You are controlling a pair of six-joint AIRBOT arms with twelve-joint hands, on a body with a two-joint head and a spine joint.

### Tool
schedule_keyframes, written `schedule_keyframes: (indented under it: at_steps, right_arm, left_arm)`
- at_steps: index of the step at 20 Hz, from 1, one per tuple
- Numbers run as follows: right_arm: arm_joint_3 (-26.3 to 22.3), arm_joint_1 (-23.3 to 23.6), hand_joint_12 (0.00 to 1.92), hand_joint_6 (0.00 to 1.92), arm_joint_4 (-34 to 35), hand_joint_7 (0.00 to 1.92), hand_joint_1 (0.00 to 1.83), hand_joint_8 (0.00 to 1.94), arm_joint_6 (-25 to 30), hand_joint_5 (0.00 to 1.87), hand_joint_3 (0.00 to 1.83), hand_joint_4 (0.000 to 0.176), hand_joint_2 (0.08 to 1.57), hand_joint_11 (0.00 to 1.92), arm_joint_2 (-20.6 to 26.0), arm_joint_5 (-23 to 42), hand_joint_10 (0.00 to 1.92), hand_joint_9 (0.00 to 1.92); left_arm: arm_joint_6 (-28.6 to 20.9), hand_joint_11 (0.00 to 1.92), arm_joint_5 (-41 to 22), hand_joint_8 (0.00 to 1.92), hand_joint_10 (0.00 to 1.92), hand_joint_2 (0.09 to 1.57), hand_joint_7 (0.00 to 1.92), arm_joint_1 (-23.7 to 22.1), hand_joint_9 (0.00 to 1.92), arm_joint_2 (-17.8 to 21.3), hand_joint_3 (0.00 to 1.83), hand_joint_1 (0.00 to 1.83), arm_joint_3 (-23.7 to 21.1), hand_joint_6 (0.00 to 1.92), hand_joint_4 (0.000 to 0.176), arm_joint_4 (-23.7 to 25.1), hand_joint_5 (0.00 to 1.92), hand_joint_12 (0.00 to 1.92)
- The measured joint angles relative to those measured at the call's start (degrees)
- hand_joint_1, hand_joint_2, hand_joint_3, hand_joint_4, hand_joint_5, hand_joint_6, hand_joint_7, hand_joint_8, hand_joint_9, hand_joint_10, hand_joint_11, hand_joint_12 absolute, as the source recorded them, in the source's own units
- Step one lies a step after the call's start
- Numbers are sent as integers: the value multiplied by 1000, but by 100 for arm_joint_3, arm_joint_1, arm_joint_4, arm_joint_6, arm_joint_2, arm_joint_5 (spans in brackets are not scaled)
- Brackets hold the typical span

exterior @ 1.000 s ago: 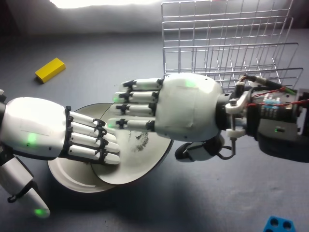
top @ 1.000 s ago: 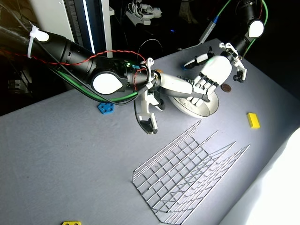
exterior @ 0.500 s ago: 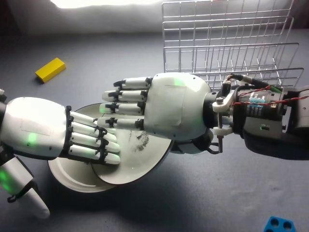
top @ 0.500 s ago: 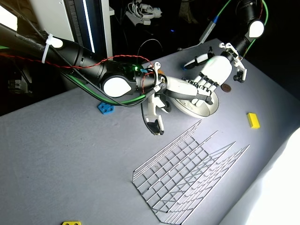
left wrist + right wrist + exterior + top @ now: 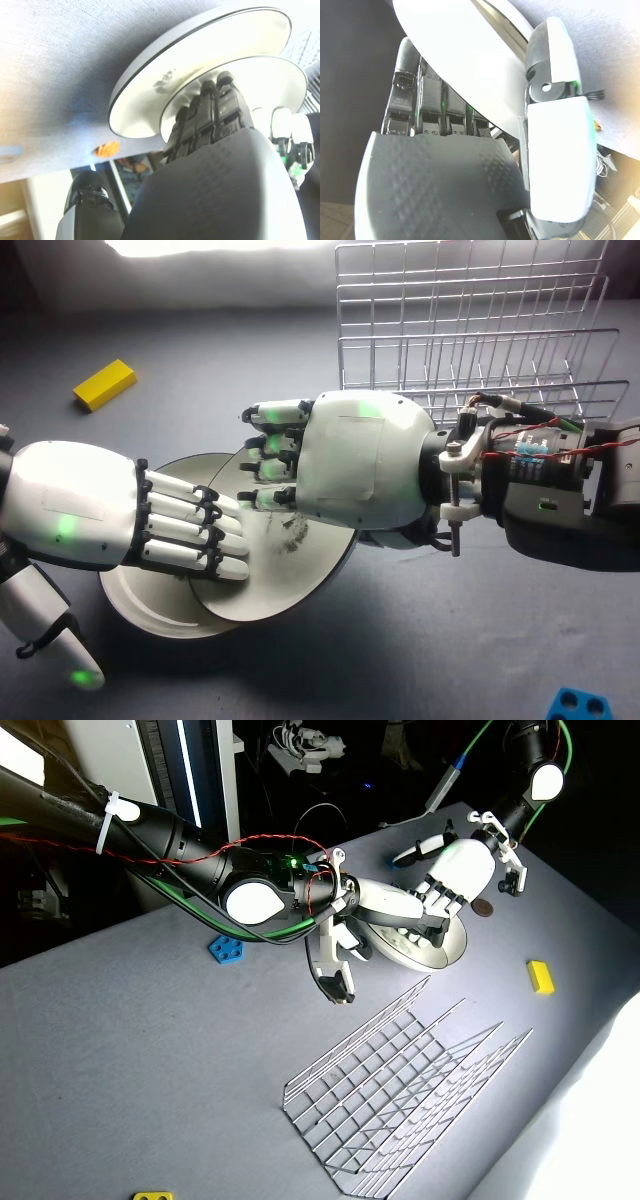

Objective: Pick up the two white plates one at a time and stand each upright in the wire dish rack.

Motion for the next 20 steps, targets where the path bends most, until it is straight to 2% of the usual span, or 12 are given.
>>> schedule_keyframes:
  at_steps: [2,4,5,6,7,9,13,15,20]
  right_arm:
    - [0,0,1225,49,-9,908,1224,44,0,779,0,0,1040,494,0,7,136,879]
    - [-2,0,1135,58,-72,1035,1277,45,4,896,0,0,1026,682,0,22,142,1023]
    - [-9,0,1114,898,-103,1117,1249,608,2,881,0,0,1089,749,0,61,100,1111]
    - [-15,0,1104,1067,-118,1039,1354,807,-2,849,3,0,1097,830,2,118,843,1046]
    - [-31,7,1061,1036,-129,1046,1381,823,-2,883,0,0,1084,935,24,177,922,1085]
    - [-37,28,978,997,-181,1073,1392,795,-22,928,0,0,1064,1033,37,197,859,1135]
    - [-186,28,964,1028,-205,1052,1390,854,-48,872,0,0,1074,1044,94,195,851,1150]
    - [-310,50,975,1085,-188,1015,1383,911,-35,847,1,0,1093,997,140,181,954,1080]
    - [-507,321,1027,1049,-111,1037,1385,851,140,886,0,0,1083,971,190,164,945,1092]
  left_arm:
    - [0,0,0,0,0,986,0,0,0,0,0,0,2,0,0,-2,0,0]
    - [0,0,0,0,0,986,0,0,0,0,0,0,2,0,0,-4,0,0]
    - [0,0,0,0,0,988,0,0,0,0,0,0,2,0,0,-7,0,0]
    - [0,0,-9,0,0,992,0,0,0,-13,1,0,20,0,0,-13,0,0]
    - [0,0,-15,0,0,996,0,0,0,-22,3,0,24,0,0,-24,0,0]
    - [2,0,-15,0,0,994,1,0,0,-22,2,0,24,0,0,-28,1,0]
    - [17,0,-20,0,0,997,0,0,0,-20,3,0,24,0,0,-26,0,0]
    - [-2,0,-2,1,0,1008,3,-63,0,44,7,0,-33,0,0,-96,0,0]
    - [-149,0,101,6,0,996,16,-387,0,409,1,0,-348,9,0,-162,24,0]
